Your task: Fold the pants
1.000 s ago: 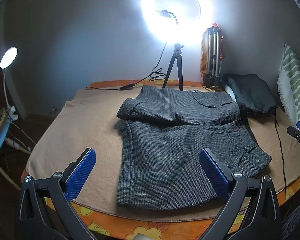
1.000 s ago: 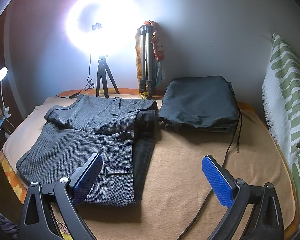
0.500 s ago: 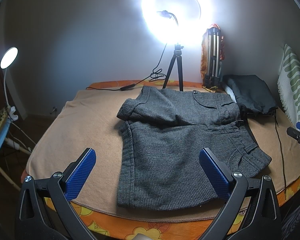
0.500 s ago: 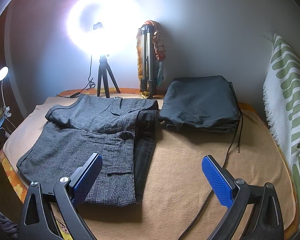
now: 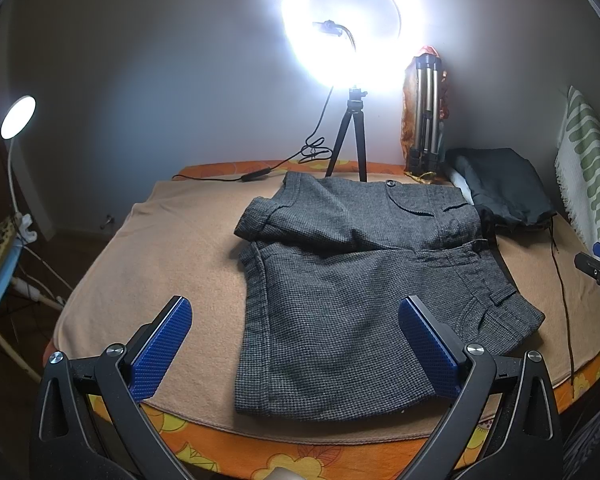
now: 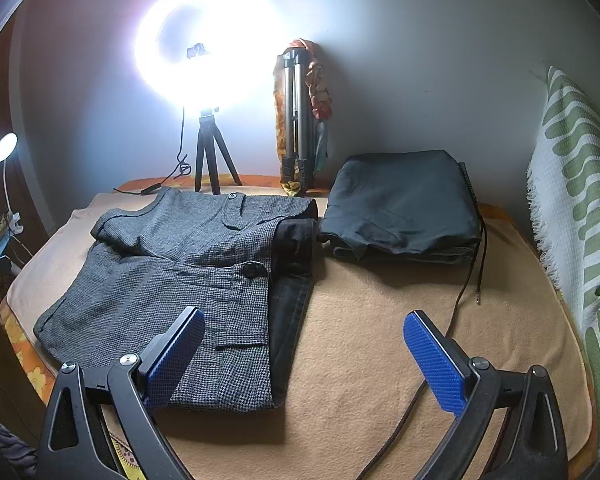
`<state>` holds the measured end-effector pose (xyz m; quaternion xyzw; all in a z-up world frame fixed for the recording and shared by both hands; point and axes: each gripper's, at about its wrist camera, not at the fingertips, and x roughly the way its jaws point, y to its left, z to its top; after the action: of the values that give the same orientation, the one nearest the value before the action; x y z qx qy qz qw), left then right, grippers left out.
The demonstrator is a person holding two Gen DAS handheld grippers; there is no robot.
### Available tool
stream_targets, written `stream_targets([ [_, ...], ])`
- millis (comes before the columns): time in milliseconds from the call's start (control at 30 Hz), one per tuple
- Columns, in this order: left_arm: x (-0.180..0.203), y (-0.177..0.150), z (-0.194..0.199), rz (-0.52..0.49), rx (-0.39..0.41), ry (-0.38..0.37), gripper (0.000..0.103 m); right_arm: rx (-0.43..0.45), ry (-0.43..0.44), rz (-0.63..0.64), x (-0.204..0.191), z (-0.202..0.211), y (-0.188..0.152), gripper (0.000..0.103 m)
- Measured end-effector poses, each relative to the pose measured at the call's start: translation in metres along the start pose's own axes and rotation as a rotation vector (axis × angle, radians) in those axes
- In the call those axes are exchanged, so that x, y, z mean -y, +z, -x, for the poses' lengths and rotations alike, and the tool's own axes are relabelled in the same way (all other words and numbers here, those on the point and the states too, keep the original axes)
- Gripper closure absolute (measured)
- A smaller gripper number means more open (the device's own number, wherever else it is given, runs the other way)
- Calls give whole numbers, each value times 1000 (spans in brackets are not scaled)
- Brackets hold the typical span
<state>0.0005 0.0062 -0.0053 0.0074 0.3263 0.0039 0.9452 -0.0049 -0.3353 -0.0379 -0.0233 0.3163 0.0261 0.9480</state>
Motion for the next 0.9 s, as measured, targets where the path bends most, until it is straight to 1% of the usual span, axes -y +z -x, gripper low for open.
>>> stream_targets([
  [467,0,-1,-1,-6,-2,2,0,-1,3,-1,0,-1,-1,2],
  [900,-1,-3,-9,-6,-24,8,0,-5,7,-3,-3,-3,-2,2],
])
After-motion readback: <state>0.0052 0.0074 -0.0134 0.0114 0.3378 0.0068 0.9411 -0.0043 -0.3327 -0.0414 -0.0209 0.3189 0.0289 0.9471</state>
